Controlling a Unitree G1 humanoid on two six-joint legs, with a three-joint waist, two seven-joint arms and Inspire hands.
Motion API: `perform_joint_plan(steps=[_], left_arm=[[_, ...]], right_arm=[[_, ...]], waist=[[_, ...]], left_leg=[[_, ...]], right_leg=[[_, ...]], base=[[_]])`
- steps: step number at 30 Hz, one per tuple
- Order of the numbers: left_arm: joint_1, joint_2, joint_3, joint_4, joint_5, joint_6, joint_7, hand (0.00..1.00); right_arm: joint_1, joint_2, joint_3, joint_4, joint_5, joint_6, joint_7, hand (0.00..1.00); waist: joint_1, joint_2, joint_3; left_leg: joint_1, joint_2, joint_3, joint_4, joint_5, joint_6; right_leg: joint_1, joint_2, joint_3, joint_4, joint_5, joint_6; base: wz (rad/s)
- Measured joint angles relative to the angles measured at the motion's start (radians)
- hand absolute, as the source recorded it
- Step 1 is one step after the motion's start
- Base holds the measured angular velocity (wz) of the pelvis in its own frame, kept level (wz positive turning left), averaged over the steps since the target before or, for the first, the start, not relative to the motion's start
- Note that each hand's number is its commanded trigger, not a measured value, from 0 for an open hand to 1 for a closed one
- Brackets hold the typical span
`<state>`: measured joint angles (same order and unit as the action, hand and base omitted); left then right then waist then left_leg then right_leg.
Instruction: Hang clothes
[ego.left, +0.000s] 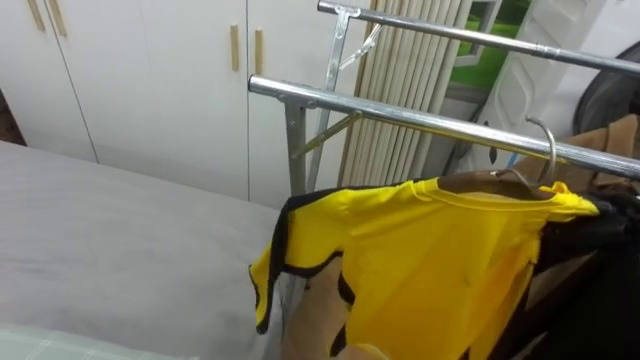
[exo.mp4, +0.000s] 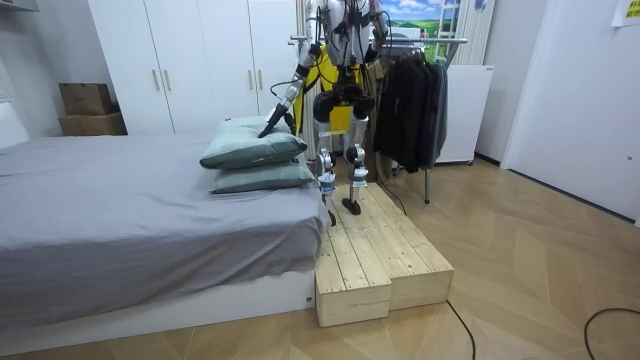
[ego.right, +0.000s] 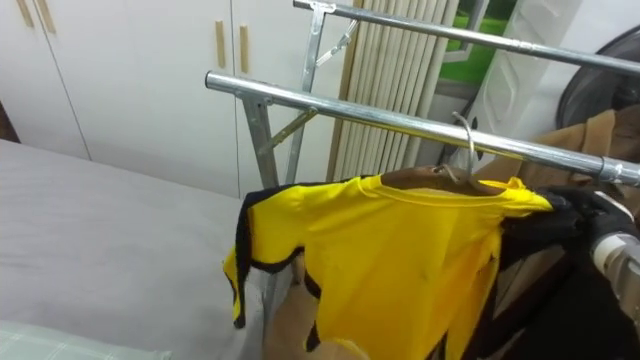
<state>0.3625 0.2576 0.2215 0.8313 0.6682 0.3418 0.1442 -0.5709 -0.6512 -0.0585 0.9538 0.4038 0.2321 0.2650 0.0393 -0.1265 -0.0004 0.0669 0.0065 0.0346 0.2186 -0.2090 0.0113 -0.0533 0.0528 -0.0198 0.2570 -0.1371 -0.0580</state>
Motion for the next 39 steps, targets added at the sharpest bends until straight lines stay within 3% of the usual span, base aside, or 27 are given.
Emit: perform_joint_plan(steps=[10, 19, 39], left_arm=[[0.004, -0.002, 0.0, -0.014, -0.01, 0.001, 0.004, 0.0], [0.009, -0.002, -0.015, -0.014, -0.01, 0.001, 0.007, 0.0], [0.004, 0.005, -0.039, -0.014, -0.01, 0.001, 0.016, 0.0]], right_arm=[[0.0, 0.0, 0.004, 0.14, -0.008, 0.009, 0.049, 1.0], [-0.004, 0.0, 0.078, 0.212, -0.016, 0.009, 0.093, 1.0], [-0.007, 0.0, 0.078, 0.25, -0.017, 0.01, 0.118, 1.0]], waist=[[-0.001, 0.005, 0.0016], [0.007, 0.009, 0.0068], [0.022, 0.001, 0.0113]], left_leg=[[0.006, 0.001, -0.014, -0.017, 0.002, 0.0], [0.01, 0.001, -0.011, -0.03, 0.003, 0.0], [0.009, 0.001, -0.015, -0.032, 0.003, 0.0]], right_leg=[[0.006, -0.001, -0.014, -0.016, 0.001, -0.001], [0.0, 0.0, -0.012, -0.018, 0.0, -0.002], [0.002, -0.001, -0.019, -0.022, 0.0, -0.002]], base=[[0.03], [-0.01], [0.0]])
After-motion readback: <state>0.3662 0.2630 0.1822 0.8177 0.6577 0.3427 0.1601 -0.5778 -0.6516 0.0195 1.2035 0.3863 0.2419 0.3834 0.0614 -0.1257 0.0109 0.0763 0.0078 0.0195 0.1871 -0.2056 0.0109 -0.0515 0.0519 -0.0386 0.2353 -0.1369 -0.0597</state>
